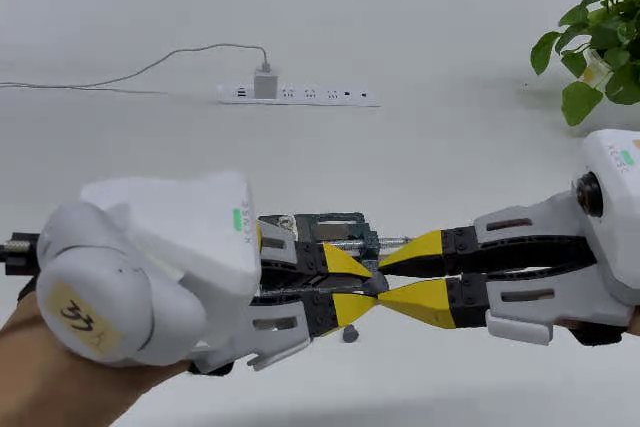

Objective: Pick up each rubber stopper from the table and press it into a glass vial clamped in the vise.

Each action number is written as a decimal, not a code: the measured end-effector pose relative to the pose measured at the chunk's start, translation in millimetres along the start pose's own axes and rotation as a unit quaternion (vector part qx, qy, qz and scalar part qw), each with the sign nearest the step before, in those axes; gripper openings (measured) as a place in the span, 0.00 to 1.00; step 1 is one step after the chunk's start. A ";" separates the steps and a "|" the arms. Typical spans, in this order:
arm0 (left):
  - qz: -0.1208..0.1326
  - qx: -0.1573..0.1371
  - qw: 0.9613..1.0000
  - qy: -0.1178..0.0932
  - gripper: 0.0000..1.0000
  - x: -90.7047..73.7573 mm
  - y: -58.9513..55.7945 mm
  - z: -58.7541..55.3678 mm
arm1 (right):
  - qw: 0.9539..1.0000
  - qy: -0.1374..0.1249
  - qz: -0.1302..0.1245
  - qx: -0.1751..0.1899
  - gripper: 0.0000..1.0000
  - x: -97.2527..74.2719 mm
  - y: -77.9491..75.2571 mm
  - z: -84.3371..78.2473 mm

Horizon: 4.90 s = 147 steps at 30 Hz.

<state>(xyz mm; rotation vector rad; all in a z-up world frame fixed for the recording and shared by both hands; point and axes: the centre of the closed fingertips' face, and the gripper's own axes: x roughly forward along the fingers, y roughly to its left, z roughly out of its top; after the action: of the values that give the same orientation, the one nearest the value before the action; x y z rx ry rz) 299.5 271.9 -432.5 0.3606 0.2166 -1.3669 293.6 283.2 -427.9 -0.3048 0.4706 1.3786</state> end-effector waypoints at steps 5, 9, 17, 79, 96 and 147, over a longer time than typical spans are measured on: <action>-0.004 0.000 1.000 0.001 0.03 -0.6 0.0 0.2 | 1.000 0.003 0.003 -0.003 0.08 -0.1 0.7 0.4; -0.008 -0.001 1.000 0.001 0.03 -1.0 -1.0 0.3 | 1.000 0.005 0.008 -0.007 0.07 -0.2 1.9 0.2; -0.014 0.002 1.000 0.005 0.03 -1.7 -2.2 0.7 | 1.000 0.009 0.011 -0.013 0.07 0.3 3.2 0.8; 0.019 -0.037 0.999 -0.007 0.12 -9.5 14.4 -22.9 | 0.999 0.036 0.011 -0.001 0.05 20.0 -6.4 -1.7; 0.064 -0.046 0.997 0.006 0.43 -29.5 31.6 -53.4 | 0.999 0.042 0.005 -0.005 0.05 24.2 -35.5 15.0; 0.094 -0.079 0.992 0.001 0.86 -45.4 39.1 -113.4 | 0.967 0.251 0.024 -0.028 0.05 123.1 -146.9 -56.6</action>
<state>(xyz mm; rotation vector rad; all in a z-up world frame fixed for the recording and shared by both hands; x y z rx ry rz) 335.4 362.0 -516.3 0.2437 0.2823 -1.1554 444.9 337.2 -546.8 -0.7003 0.8624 1.3589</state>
